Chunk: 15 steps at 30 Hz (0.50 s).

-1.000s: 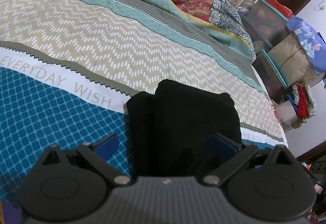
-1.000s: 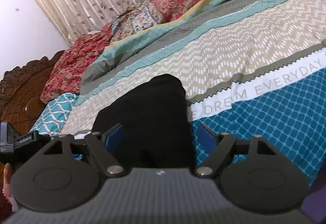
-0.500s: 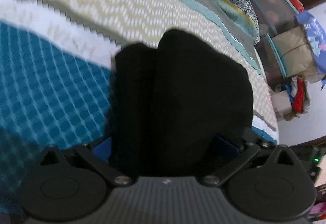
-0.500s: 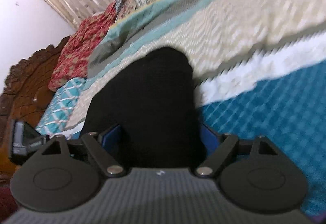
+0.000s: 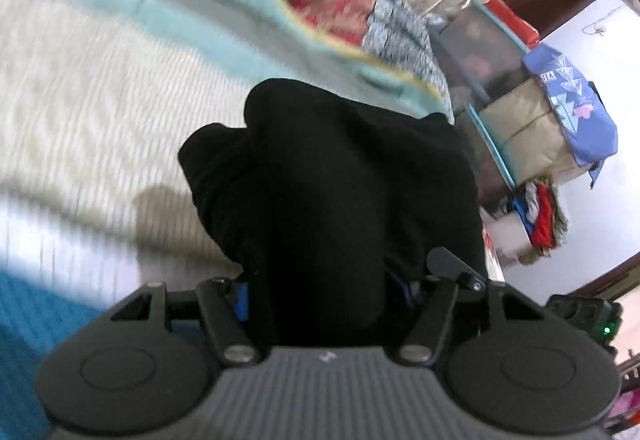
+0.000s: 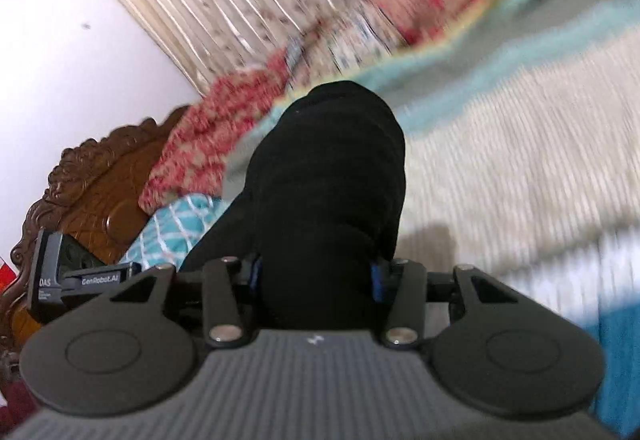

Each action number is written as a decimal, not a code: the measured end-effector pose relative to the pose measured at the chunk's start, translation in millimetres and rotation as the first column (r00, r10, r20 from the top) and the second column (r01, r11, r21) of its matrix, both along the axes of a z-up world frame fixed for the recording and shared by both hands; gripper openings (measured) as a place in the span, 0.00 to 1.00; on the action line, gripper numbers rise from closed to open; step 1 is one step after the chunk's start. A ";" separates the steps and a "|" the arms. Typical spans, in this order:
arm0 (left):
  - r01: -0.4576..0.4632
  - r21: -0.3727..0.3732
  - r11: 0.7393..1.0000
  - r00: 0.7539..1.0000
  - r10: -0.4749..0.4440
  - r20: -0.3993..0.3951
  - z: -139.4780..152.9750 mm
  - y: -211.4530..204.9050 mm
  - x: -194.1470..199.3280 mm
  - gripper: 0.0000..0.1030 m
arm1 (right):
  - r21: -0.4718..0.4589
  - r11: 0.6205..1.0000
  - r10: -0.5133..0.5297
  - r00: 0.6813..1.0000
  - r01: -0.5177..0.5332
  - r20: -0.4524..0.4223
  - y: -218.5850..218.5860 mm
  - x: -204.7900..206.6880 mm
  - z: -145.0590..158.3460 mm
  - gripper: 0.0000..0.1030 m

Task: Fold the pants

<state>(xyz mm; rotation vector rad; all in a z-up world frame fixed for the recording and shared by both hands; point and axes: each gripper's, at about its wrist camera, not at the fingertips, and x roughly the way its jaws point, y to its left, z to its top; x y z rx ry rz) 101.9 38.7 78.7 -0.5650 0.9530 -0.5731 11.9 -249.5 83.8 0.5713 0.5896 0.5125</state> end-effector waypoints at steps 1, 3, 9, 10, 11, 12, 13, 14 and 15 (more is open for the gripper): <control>-0.003 0.007 1.000 1.000 0.003 0.015 5.8 -1.6 16.9 0.57 | -0.006 1.000 0.001 1.000 0.000 0.016 0.0 13.4 4.7 0.47; -0.002 0.049 0.999 0.998 -0.001 0.061 12.0 -8.3 50.9 0.57 | -0.009 1.000 -0.012 0.999 0.012 0.036 -1.6 46.8 7.5 0.47; -0.047 0.152 0.987 0.998 0.041 0.046 -16.9 -40.1 149.3 0.57 | -0.037 0.995 -0.092 0.996 0.092 0.005 -1.1 148.7 -18.7 0.47; -0.057 0.162 0.985 0.998 0.051 0.035 -25.3 -42.0 159.1 0.57 | -0.055 0.993 -0.100 0.995 0.100 0.001 -0.5 161.8 -24.7 0.47; -0.069 0.170 0.983 0.998 0.066 0.019 -35.1 -45.7 171.7 0.57 | -0.079 0.991 -0.108 0.994 0.108 0.001 1.1 172.8 -32.5 0.47; -0.077 0.178 0.981 0.997 0.077 0.008 -43.4 -48.0 182.2 0.57 | -0.106 0.988 -0.114 0.993 0.113 0.002 2.6 182.5 -38.7 0.47; -0.085 0.193 0.977 0.996 0.087 0.001 -52.7 -50.1 189.3 0.58 | -0.128 0.984 -0.123 0.992 0.122 -0.003 4.1 189.0 -45.2 0.47; -0.098 0.218 0.971 0.995 0.102 -0.009 -62.6 -53.5 196.5 0.60 | -0.144 0.980 -0.140 0.990 0.135 -0.024 3.8 196.4 -53.2 0.48; -0.109 0.241 0.964 0.993 0.115 -0.010 -70.7 -56.0 200.5 0.67 | -0.162 0.975 -0.159 0.986 0.149 -0.048 3.7 202.2 -61.7 0.49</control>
